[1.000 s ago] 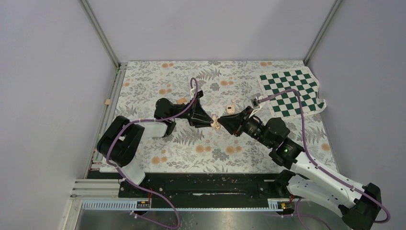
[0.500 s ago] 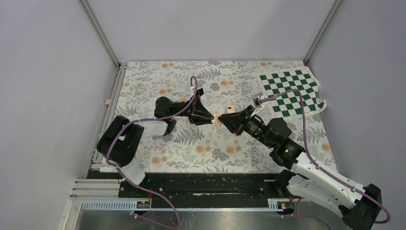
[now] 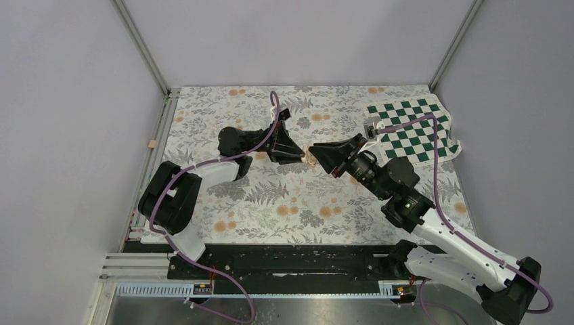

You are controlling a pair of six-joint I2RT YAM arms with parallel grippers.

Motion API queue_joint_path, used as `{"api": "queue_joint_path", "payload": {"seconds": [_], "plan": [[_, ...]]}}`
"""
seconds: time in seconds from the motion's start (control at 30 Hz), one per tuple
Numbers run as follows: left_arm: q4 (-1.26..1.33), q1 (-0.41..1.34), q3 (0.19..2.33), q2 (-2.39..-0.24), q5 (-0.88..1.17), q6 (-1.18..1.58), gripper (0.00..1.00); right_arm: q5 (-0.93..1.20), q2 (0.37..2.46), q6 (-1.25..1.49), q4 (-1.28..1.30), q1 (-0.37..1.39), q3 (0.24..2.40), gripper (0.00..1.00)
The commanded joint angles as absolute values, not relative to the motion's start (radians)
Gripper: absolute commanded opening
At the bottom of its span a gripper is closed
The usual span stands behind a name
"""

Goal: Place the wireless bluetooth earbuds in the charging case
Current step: Place the earbud in the charging case.

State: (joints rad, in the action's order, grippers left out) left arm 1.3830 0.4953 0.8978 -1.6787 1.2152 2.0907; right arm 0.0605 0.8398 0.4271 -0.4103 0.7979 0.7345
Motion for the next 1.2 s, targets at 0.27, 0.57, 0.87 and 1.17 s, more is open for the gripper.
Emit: {"api": "queue_joint_path", "payload": {"seconds": [0.27,0.57,0.87,1.17], "plan": [[1.462,0.419,0.881,-1.776,1.277,2.108,0.00,0.044,0.809,0.406,-0.533,0.771,0.647,0.00],[1.463,0.317,0.874,-1.777,1.385,2.077,0.00,0.295,0.912,0.448,-0.836,0.677,0.530,0.00],[1.462,0.320,0.858,-1.787,1.385,2.091,0.00,0.378,0.993,0.436,-0.976,0.665,0.537,0.00],[1.463,0.360,0.874,-1.784,1.378,2.117,0.00,0.369,1.082,0.441,-1.126,0.665,0.525,0.00]]}}
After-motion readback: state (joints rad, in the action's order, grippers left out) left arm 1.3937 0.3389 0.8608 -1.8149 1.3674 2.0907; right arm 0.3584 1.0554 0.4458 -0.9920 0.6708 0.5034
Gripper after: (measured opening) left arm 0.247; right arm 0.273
